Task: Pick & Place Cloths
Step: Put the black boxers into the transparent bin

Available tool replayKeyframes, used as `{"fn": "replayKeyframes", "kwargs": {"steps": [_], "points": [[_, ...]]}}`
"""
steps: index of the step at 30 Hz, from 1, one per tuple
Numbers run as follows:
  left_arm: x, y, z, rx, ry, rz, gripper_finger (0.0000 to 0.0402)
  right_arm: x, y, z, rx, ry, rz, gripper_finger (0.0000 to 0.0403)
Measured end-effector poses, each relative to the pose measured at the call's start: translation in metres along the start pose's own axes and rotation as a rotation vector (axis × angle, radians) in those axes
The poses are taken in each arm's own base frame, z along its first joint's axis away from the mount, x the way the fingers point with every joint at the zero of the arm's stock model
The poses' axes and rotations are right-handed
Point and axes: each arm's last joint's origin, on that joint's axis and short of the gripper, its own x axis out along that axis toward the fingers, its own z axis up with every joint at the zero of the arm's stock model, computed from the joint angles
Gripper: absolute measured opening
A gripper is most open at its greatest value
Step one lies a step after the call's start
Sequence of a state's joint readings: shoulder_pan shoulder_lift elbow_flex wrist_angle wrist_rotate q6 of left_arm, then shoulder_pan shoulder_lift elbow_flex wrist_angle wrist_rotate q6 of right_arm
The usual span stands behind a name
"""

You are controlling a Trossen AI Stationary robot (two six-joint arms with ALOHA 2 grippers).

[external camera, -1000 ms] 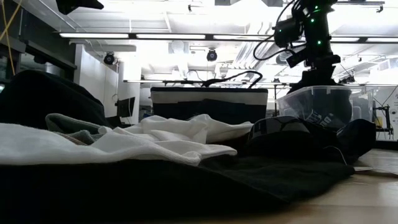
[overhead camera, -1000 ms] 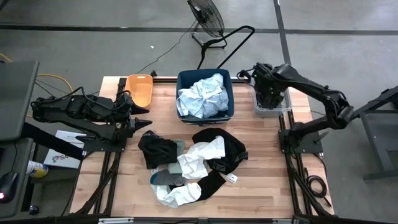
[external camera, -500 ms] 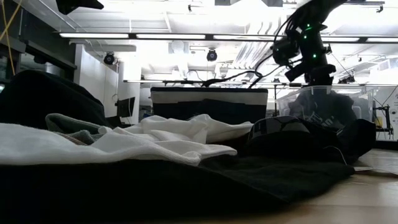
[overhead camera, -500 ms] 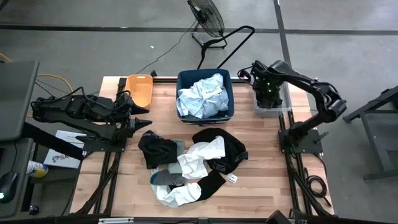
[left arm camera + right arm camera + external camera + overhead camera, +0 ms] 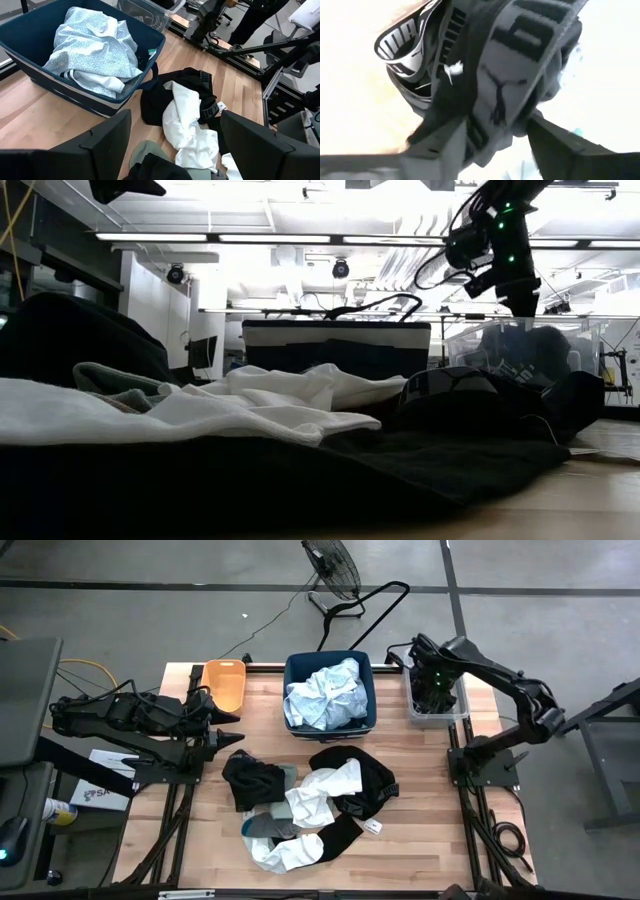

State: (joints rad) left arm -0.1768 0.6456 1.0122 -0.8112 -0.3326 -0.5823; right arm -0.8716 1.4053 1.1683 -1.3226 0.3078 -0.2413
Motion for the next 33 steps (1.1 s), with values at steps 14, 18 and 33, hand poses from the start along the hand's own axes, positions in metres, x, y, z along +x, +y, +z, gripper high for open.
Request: {"fn": "replayKeyframes", "kwargs": {"steps": [14, 18, 33], "points": [[0.000, 0.000, 0.000, 0.000, 0.000, -0.001, 0.0298, -0.043, 0.025, -0.031, 0.247, -0.227, 0.132, 0.0316], [0.000, 0.000, 0.000, 0.000, 0.001, -0.001, 0.0298, -0.056, 0.039, -0.041, 0.295, -0.285, 0.264, 0.0311], [0.000, 0.001, -0.003, 0.010, 0.032, 0.003, 0.0298, -0.089, 0.103, -0.057, 0.444, -0.346, 0.564, 0.0309]]}}
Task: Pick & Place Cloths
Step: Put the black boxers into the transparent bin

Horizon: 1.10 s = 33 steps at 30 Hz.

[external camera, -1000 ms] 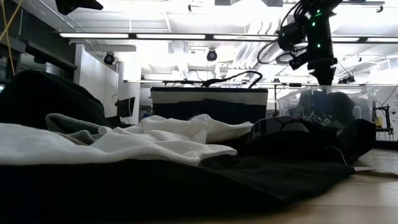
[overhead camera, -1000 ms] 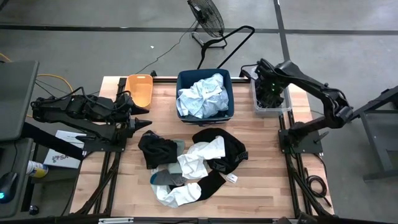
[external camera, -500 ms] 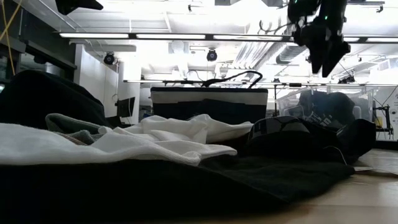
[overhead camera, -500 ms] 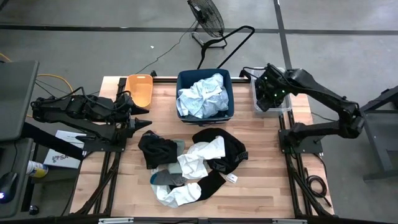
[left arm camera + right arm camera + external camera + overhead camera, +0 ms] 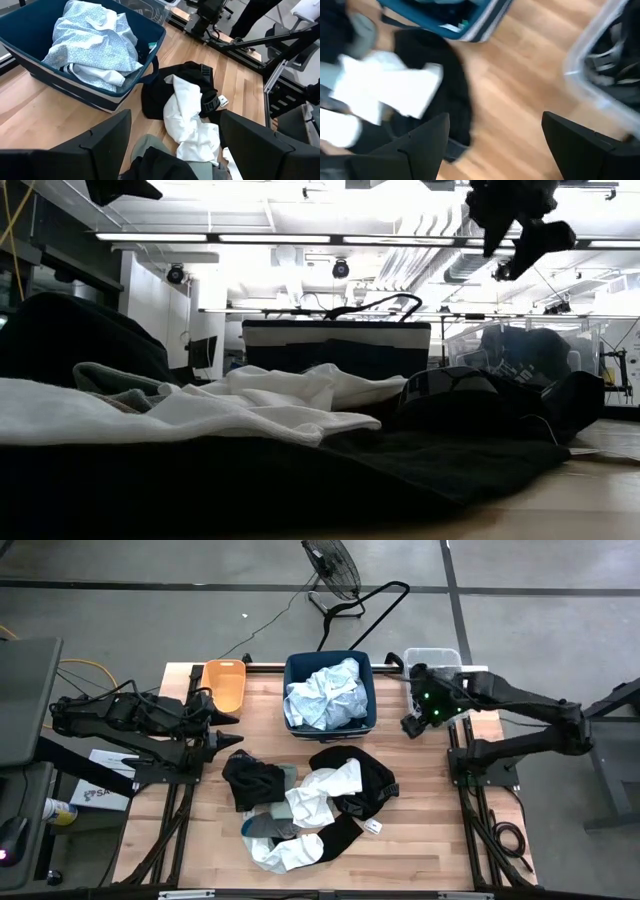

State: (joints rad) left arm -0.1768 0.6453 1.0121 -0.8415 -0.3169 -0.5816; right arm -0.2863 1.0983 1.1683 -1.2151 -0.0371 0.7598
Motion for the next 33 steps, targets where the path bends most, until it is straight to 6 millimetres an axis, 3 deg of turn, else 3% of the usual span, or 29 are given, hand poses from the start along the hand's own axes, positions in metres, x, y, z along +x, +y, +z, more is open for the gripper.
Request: {"fn": "replayKeyframes", "kwargs": {"steps": [8, 16, 24, 33], "points": [[0.000, 0.001, -0.003, 0.026, 0.045, -0.004, 0.0298, 0.016, 0.041, -0.016, 0.172, 0.057, 0.103, 0.0309], [0.000, 0.002, -0.007, 0.073, 0.097, -0.032, 0.0298, 0.055, 0.076, -0.039, 0.231, 0.156, -0.011, 0.0309], [0.000, 0.001, -0.008, 0.110, 0.130, -0.069, 0.0298, 0.104, 0.108, -0.060, 0.168, 0.175, -0.089, 0.0309], [-0.001, 0.000, -0.009, 0.125, 0.145, -0.098, 0.0298, 0.148, 0.127, -0.078, -0.057, 0.092, -0.158, 0.0309]]}}
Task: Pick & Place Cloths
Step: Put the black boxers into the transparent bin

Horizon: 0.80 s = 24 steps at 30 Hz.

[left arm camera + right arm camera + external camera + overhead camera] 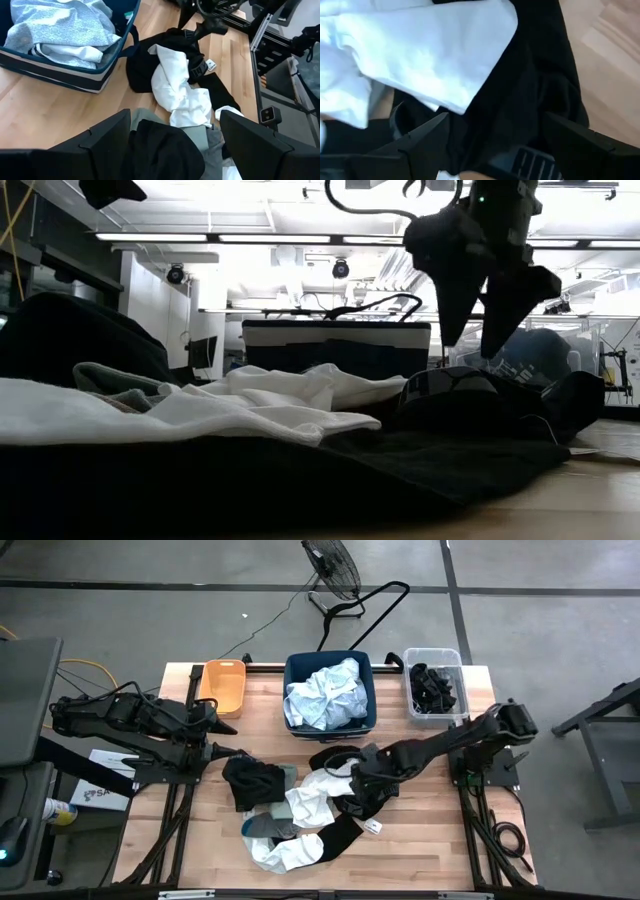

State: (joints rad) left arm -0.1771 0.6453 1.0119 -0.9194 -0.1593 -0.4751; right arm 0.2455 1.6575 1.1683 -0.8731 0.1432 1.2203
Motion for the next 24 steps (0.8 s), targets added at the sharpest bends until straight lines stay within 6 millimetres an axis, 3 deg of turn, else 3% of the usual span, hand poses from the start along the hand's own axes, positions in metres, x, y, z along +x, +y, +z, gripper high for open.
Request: {"fn": "replayKeyframes", "kwargs": {"steps": [8, 24], "points": [[0.000, 0.000, -0.001, 0.001, 0.011, -0.012, 0.0298, 0.021, 0.007, -0.005, -0.061, -0.038, -0.066, 0.0309], [0.000, 0.003, -0.008, 0.012, 0.085, 0.019, 0.0298, 0.070, 0.021, -0.024, -0.087, 0.199, -0.064, 0.0309]]}}
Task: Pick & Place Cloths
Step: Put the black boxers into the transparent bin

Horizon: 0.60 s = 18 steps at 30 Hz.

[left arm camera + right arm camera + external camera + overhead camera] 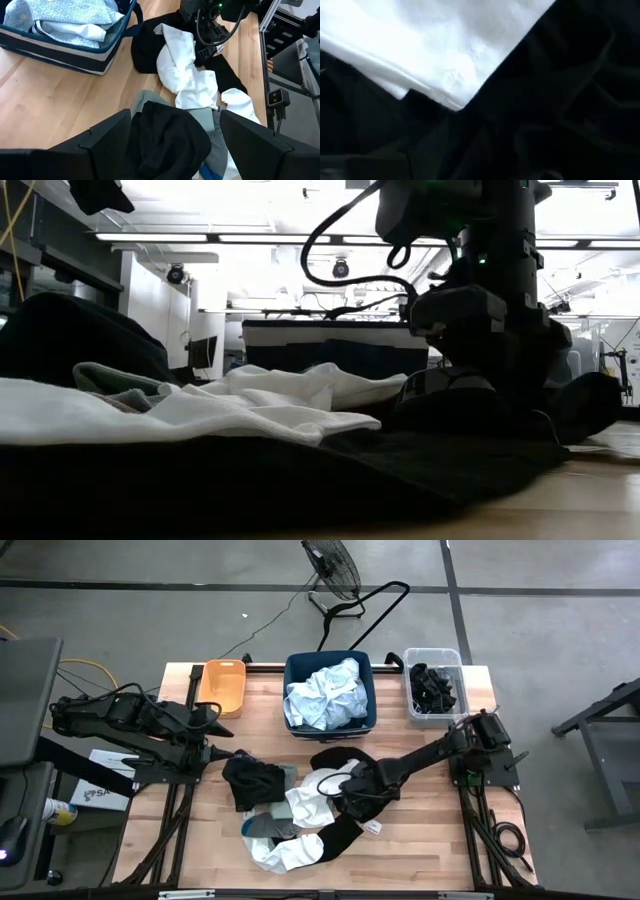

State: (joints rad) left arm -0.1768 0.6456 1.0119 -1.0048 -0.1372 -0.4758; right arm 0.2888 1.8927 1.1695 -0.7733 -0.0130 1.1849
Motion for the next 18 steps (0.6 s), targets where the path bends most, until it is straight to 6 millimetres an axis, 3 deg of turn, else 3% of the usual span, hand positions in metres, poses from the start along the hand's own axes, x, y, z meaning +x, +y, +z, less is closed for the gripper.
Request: {"fn": "replayKeyframes", "kwargs": {"steps": [6, 9, 13, 18], "points": [[0.000, 0.000, 0.000, 0.001, 0.001, 0.000, 0.0298, 0.013, 0.005, -0.006, 0.049, 0.102, 0.004, 0.0306], [0.000, 0.000, 0.000, 0.001, 0.001, 0.000, 0.0298, 0.014, 0.006, -0.011, 0.061, 0.134, 0.002, 0.0286], [0.000, 0.000, 0.000, 0.002, 0.001, 0.000, 0.0298, 0.015, 0.004, -0.015, 0.084, 0.190, -0.020, 0.0227], [0.000, 0.000, 0.000, 0.002, 0.000, 0.000, 0.0298, 0.016, 0.002, -0.018, 0.094, 0.288, -0.020, 0.0117]]}}
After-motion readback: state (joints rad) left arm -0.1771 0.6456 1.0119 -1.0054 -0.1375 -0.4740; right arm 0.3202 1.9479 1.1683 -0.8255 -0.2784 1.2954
